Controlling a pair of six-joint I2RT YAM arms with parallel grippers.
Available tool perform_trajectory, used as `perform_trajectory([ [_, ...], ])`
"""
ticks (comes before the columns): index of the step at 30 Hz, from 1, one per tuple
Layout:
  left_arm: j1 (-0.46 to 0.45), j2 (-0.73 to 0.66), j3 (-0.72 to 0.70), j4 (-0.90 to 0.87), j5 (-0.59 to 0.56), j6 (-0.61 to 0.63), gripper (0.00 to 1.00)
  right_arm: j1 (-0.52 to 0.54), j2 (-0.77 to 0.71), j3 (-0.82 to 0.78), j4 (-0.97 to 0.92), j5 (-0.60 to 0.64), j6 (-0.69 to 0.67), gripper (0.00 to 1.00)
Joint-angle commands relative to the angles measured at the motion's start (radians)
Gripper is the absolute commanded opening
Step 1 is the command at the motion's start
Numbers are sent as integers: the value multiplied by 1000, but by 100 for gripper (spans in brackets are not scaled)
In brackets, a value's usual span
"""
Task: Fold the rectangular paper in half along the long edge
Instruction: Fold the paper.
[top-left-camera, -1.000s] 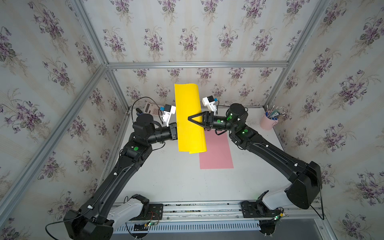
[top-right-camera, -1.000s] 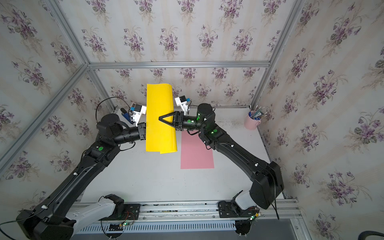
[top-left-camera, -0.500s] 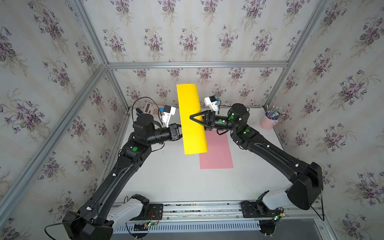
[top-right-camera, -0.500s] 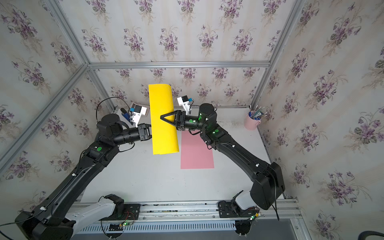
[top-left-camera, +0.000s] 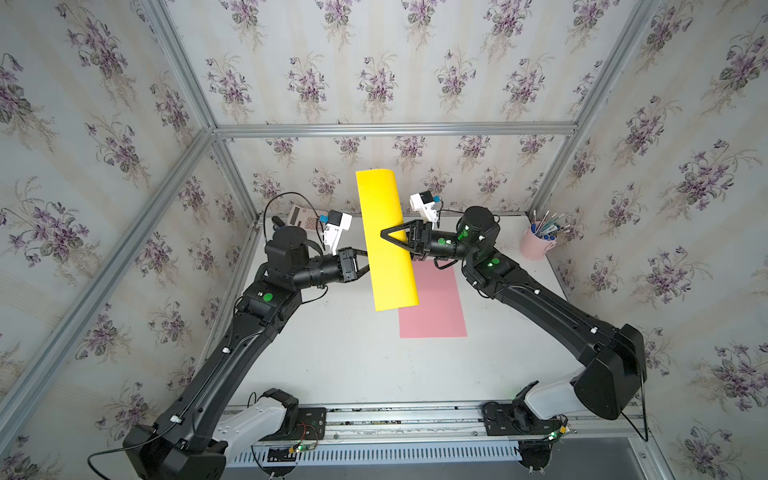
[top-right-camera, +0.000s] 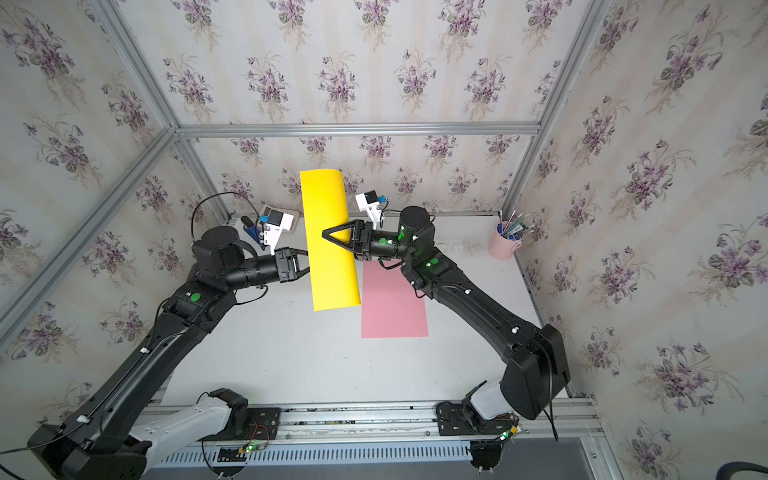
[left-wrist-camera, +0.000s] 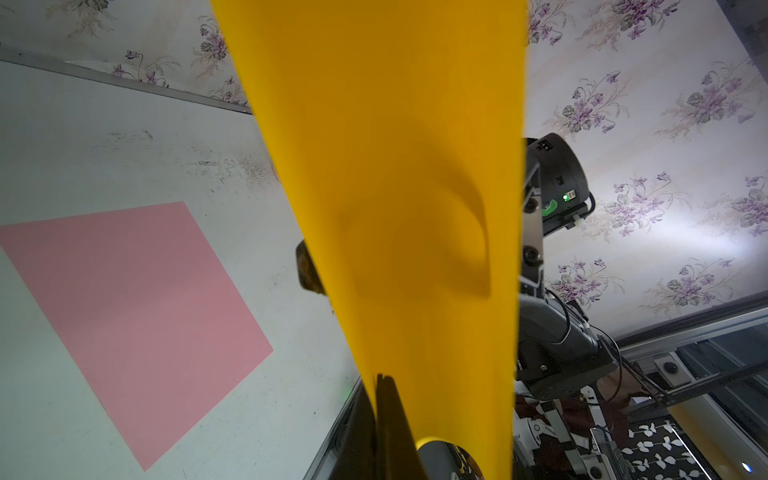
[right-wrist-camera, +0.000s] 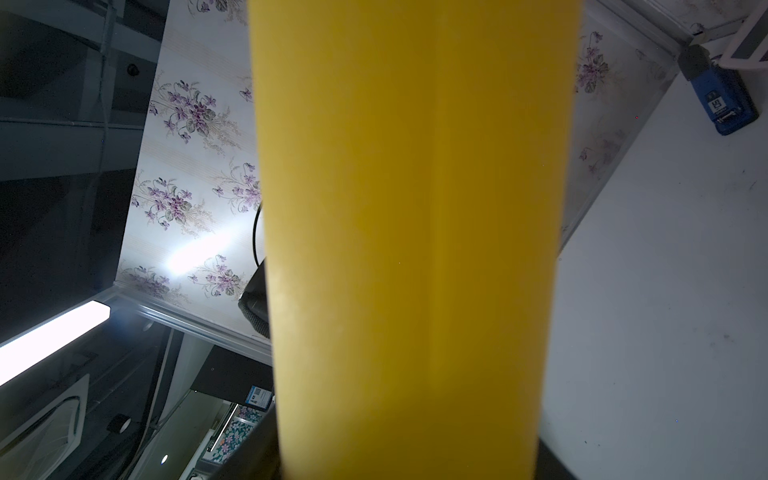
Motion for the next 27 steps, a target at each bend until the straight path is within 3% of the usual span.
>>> perform_trajectory([
  [1,0,0,7,-3,7,24,0,0,-4,1,22,-10,-13,63],
  [14,1,1,19,-7,7,26,0,-12,-25,-11,12,19,-26,64],
  [27,1,8,12,3,17,21,0,-11,-30,-39,60,33,-4,54],
])
